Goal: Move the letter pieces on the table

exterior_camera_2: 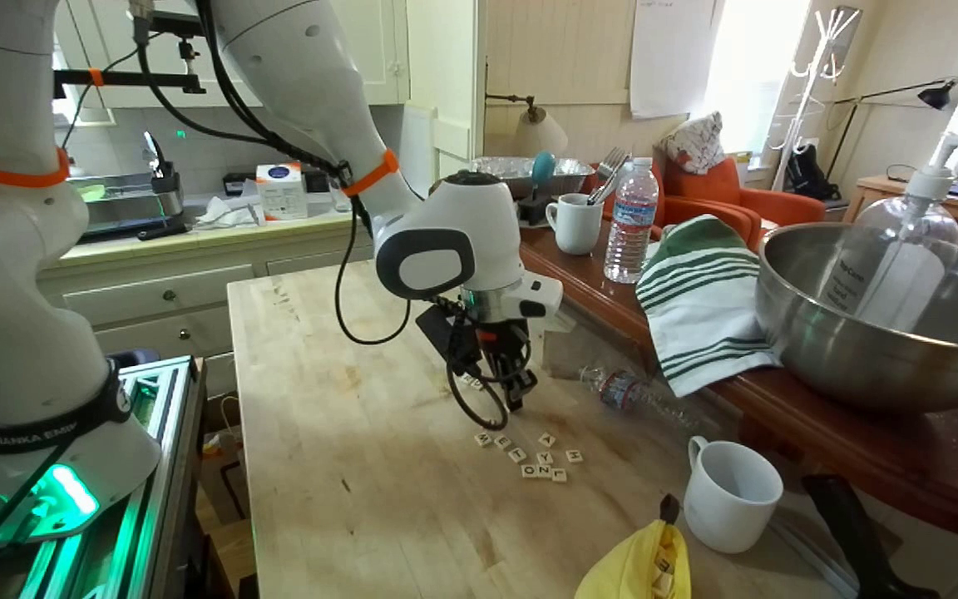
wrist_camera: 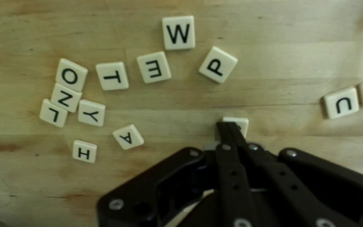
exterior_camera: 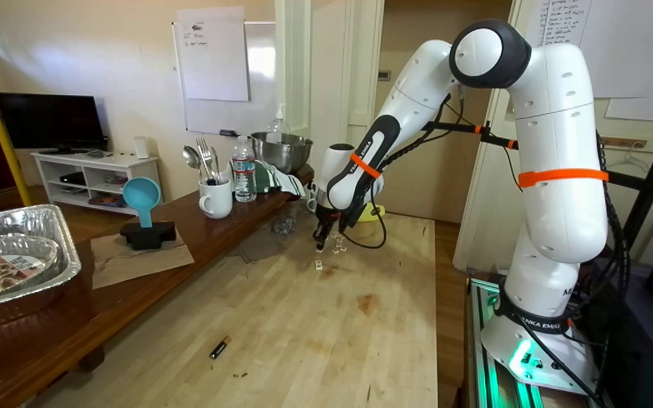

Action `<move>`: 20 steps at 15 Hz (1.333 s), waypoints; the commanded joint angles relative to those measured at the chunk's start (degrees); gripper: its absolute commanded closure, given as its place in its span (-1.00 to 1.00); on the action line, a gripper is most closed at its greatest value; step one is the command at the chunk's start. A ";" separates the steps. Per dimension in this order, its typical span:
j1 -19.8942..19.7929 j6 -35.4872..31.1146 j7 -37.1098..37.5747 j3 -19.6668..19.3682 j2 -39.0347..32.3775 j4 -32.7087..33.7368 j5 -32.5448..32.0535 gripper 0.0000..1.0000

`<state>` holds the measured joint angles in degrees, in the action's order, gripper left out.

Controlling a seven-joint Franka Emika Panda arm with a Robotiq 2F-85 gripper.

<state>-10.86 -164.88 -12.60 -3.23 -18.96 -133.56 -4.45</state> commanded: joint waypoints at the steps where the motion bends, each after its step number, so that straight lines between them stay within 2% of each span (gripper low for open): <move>1: -0.82 1.00 -4.58 2.81 -0.11 -1.52 1.07 1.00; 12: -3.32 1.10 -14.65 7.43 1.85 -4.33 3.22 1.00; 20: -4.88 0.81 -19.97 8.82 2.42 -5.27 4.53 1.00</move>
<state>-14.19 -164.86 -29.56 4.15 -16.71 -136.97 -1.29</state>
